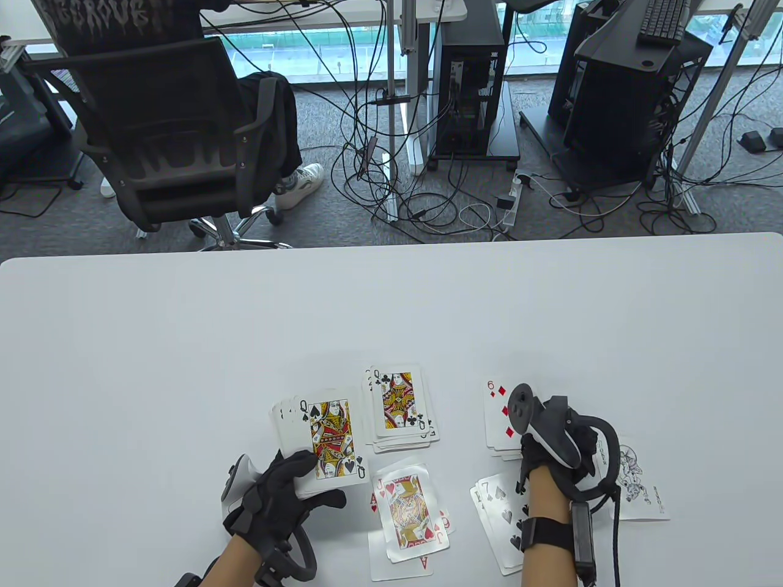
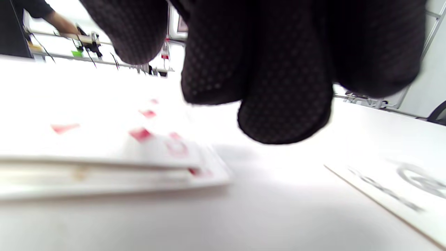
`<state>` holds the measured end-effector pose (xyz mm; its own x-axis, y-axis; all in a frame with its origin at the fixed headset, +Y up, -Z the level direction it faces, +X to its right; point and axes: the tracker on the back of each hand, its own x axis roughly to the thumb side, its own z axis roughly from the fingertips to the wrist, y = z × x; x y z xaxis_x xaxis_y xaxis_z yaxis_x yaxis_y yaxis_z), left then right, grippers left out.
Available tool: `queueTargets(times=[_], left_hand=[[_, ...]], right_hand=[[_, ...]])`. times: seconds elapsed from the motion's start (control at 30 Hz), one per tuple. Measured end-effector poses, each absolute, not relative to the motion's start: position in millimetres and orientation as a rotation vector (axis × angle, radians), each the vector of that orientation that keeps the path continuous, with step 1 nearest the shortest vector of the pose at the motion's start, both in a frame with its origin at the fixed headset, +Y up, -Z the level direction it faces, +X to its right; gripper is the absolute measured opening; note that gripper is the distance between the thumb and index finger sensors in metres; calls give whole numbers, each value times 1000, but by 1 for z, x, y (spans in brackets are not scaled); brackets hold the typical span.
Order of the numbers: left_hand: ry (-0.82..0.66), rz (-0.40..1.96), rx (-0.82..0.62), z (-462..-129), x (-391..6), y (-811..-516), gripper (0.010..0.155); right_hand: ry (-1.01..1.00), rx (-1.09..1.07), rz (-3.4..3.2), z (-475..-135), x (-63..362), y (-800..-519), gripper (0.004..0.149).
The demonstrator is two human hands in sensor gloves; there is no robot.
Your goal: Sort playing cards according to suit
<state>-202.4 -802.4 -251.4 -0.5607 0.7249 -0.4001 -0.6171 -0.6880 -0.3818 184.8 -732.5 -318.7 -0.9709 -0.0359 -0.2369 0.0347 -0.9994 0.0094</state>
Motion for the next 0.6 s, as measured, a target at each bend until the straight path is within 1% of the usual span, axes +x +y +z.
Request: queueTargets(times=[0.13, 0.2, 0.23, 0.33, 0.43, 0.47, 0.5, 0.57, 0.6], left_hand=[[-255, 2237, -698, -251, -202, -803, 51], [-261, 2233, -698, -251, -202, -802, 51], [-263, 2232, -698, -251, -202, -802, 51], [-266, 2228, -700, -251, -202, -803, 51], [-272, 2220, -706, -251, -201, -804, 51], [-274, 2219, -708, -251, -201, -804, 51], [-278, 2217, -709, -251, -201, -804, 51], [-283, 2213, -711, -251, -200, -804, 51], [-285, 2211, -712, -251, -200, -805, 51]], right_hand=[[232, 202, -3326, -300, 164, -703, 53], [336, 31, -3422, -286, 146, -691, 54], [385, -19, -3444, -280, 140, -687, 54], [594, -238, -3522, -259, 113, -677, 55], [755, -417, -3604, -241, 87, -676, 58], [778, -458, -3623, -238, 81, -677, 59], [791, -527, -3641, -234, 71, -681, 60], [785, -594, -3662, -229, 59, -691, 63], [747, -632, -3676, -228, 54, -696, 65]])
